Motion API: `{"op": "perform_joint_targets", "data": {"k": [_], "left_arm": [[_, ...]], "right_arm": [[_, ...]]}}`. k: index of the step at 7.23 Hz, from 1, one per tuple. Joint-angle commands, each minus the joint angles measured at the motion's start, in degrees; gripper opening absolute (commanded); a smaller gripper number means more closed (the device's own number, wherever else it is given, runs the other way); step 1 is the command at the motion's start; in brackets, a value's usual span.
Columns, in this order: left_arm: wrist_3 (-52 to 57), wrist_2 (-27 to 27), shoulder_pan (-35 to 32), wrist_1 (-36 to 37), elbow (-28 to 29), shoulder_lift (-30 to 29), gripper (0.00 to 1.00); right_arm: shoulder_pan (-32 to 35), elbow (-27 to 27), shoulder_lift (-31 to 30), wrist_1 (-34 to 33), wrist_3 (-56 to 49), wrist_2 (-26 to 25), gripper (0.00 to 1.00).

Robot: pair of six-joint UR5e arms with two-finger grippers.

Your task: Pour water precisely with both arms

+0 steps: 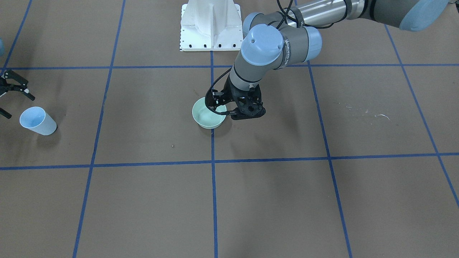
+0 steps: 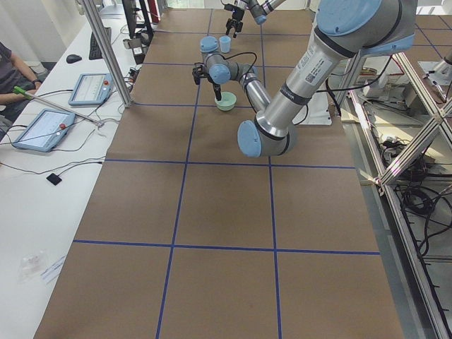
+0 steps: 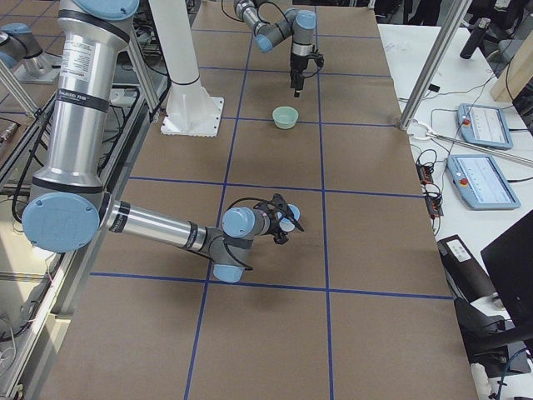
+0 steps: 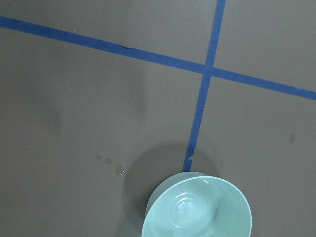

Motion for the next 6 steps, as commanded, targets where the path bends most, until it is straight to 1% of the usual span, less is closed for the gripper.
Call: {"op": "perform_joint_targets", "data": {"k": [1,3,6], "left_arm": [[0.00,0.27,0.01,0.01,0.00,0.00,0.99],[0.00,0.27,-0.17,-0.08,-0.09,-0.09,0.99],[0.00,0.27,-0.17,0.01,-0.62,0.00,0.99]], "right_arm": [[-3.47,-2.05,-1.94,5.99,-5.26,-5.51,0.99],[-4.09,-2.86,-1.60,7.51,-7.82,-10.50,0.98],[-4.88,-3.12,-1.51,8.29,-7.13,-11.40,0.98]]}}
